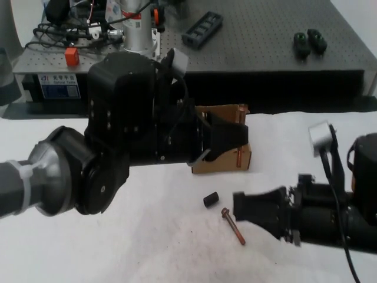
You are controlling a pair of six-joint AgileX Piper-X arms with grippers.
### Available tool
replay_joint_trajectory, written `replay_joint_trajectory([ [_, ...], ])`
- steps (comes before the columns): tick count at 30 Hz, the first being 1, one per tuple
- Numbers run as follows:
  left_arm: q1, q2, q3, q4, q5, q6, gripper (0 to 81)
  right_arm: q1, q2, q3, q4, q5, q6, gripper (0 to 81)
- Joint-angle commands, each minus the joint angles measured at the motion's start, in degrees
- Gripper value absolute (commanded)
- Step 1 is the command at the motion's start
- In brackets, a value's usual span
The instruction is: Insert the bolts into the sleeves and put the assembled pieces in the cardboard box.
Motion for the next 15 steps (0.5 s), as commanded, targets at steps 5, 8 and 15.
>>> replay_joint_trajectory([
  [5, 0.10, -0.78, 1.24, -6.19, 3.63, -4.56, 0.6, 0.34, 3.00, -0.28, -9.93, 5.08, 4.02, 3.9],
  [8, 0.10, -0.78, 1.24, -6.19, 3.63, -4.56, 0.6, 0.34, 2.86, -0.28, -11.22, 7.10, 3.68, 3.9],
  [15, 0.10, -0.78, 1.24, -6.19, 3.88, -4.56, 0.6, 0.24, 2.86, -0.28, -15.35, 8.66, 1.11, 3.9],
])
